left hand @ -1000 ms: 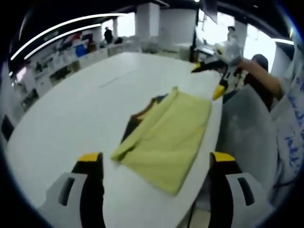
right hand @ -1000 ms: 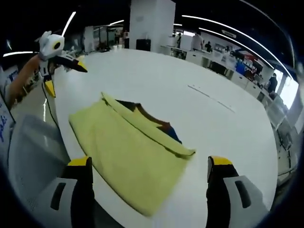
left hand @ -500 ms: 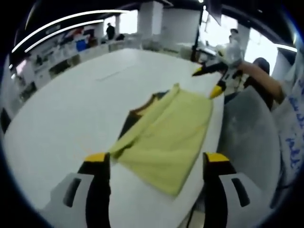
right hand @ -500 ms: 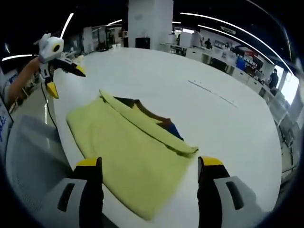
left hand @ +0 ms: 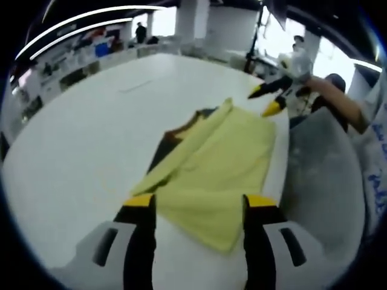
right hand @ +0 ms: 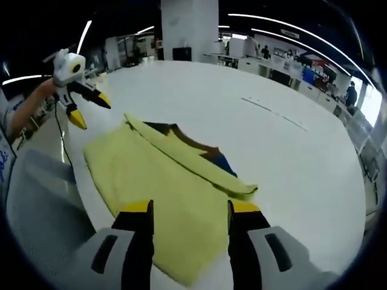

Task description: Fold the garment on the visible template until the final outline fits inside the template.

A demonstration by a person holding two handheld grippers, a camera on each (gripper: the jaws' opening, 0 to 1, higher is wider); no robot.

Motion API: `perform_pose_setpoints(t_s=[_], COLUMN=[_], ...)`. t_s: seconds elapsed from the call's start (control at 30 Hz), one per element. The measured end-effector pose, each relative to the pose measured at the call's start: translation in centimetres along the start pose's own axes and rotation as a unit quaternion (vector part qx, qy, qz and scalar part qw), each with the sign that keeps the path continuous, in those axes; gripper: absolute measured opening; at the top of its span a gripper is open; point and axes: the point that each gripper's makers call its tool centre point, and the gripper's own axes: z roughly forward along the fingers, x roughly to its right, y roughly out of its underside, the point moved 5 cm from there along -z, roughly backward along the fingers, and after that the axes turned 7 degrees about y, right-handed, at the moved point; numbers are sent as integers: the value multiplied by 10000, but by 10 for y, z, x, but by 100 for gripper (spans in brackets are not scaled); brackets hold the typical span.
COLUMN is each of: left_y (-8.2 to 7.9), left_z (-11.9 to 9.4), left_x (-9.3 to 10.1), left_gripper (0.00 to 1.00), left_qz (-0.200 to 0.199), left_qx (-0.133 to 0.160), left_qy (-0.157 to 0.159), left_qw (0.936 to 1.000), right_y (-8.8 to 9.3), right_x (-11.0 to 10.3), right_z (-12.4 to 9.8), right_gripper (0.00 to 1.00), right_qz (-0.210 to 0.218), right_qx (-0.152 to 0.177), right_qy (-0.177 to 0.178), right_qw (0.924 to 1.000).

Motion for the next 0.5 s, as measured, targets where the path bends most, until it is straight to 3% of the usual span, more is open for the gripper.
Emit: perform_pose_setpoints(t_s=[0.17, 0.5], left_y=[4, 10], left_z=[11, 26], left_x=[-8, -23], left_gripper=[47, 34], left_qz=[-38, -254], left_qx=[-112, -135], left_qy=[17, 27], left_qw=[9999, 9996], right_y=[-1, 4], right_x=[7, 20], right_z=[5, 21], right_gripper=[32, 18], right_qz=[133, 308], right_qx=[47, -68], right_qy=[29, 162], right_qw=[9999, 9994])
